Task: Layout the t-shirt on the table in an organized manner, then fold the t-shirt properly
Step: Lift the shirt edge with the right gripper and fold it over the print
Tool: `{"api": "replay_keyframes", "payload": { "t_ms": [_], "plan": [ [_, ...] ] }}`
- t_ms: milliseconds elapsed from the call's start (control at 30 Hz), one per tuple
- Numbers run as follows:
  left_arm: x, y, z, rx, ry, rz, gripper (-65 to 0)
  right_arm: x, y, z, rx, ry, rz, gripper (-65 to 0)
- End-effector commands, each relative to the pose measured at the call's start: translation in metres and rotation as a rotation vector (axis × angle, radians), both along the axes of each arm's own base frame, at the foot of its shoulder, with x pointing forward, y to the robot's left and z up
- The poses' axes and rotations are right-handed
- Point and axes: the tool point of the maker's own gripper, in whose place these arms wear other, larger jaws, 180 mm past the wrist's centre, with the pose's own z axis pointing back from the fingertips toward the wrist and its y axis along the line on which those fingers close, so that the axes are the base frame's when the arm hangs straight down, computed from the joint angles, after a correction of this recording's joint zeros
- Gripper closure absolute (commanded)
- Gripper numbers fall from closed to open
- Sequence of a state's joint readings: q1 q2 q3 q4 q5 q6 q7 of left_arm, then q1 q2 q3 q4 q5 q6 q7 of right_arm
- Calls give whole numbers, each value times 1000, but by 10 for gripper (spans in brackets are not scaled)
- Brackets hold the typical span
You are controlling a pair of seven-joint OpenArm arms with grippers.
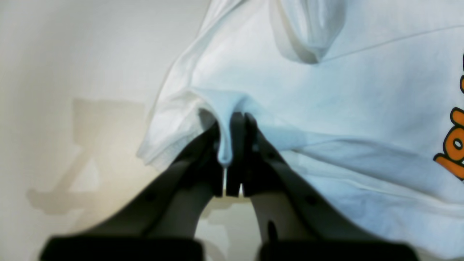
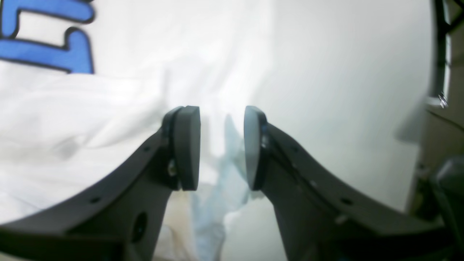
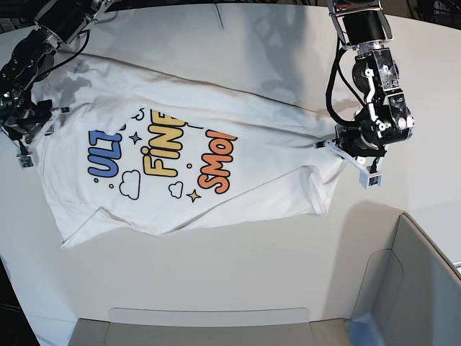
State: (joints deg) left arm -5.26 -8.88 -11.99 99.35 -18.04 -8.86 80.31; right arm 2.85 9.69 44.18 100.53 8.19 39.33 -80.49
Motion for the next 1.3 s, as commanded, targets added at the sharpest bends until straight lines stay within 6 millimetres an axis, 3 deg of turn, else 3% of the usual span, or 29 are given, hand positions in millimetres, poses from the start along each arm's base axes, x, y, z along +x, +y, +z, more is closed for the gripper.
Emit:
{"api": "replay_keyframes", "payload": {
  "t_ms": [0,133,433,533,633,867,1167,1267],
  "plan": [
    [9,1,11,5,-39,-4,0,7,1,2,-9,-6,33,-203],
    [9,3,11,9,-39,-3,0,8,10,-13,18,44,64,-203],
    [6,4,9,11,-31,-1,0,11,11,-12,19,40,68,-197],
    [5,2,8,8,-29,-2,0,14,22,-16,15,55,113,-131],
    [5,1,8,6,-29,-2,0,16,30,-17,12,64,146,-9],
    [4,2,7,6,-26,1,0,20,39,-17,3,65,182,0],
    [5,2,7,6,-28,1,0,29,40,37,-109,-92,207,0],
    [6,1,9,6,-32,-4,0,31,39,41,-117,-104,205,0]
  ]
}}
